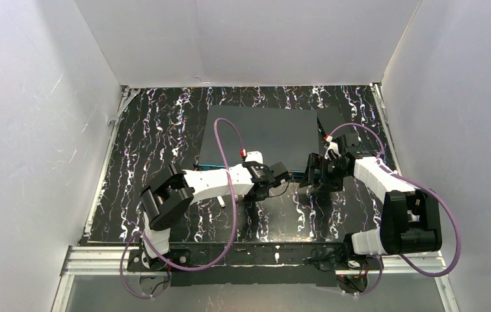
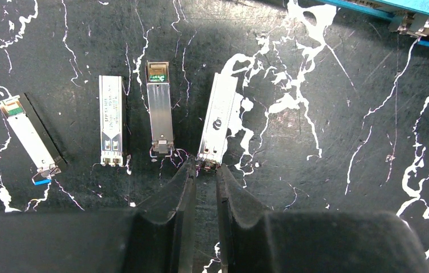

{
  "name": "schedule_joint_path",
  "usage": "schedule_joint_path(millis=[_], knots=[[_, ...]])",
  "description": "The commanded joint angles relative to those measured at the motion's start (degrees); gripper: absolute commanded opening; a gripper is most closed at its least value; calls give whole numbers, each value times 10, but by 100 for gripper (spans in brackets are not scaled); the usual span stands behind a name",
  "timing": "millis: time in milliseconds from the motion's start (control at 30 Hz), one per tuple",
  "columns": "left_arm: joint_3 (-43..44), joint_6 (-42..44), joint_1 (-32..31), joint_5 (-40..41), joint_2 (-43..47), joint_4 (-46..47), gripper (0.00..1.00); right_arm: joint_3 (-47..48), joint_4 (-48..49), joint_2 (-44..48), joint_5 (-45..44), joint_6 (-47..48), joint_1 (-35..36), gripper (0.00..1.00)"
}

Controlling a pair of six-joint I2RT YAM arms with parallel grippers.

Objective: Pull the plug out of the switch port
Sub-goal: Place the plug at the center of the board.

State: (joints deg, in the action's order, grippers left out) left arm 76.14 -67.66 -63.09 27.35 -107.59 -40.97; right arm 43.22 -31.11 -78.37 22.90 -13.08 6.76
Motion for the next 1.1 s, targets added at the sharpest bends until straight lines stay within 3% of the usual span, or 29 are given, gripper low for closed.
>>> schedule_joint_path(millis=[0, 567, 867, 1067], knots=[[16, -8, 4, 6, -4, -23, 15, -6, 12, -3, 9, 6, -3, 100], [27, -7, 6, 16, 0, -34, 45, -5, 13, -3, 9, 6, -3, 100], [34, 22, 6, 33, 12, -8, 47, -4, 12, -4, 9, 4, -3, 100], [30, 98, 6, 33, 20, 60, 48, -4, 13, -5, 9, 4, -2, 100]])
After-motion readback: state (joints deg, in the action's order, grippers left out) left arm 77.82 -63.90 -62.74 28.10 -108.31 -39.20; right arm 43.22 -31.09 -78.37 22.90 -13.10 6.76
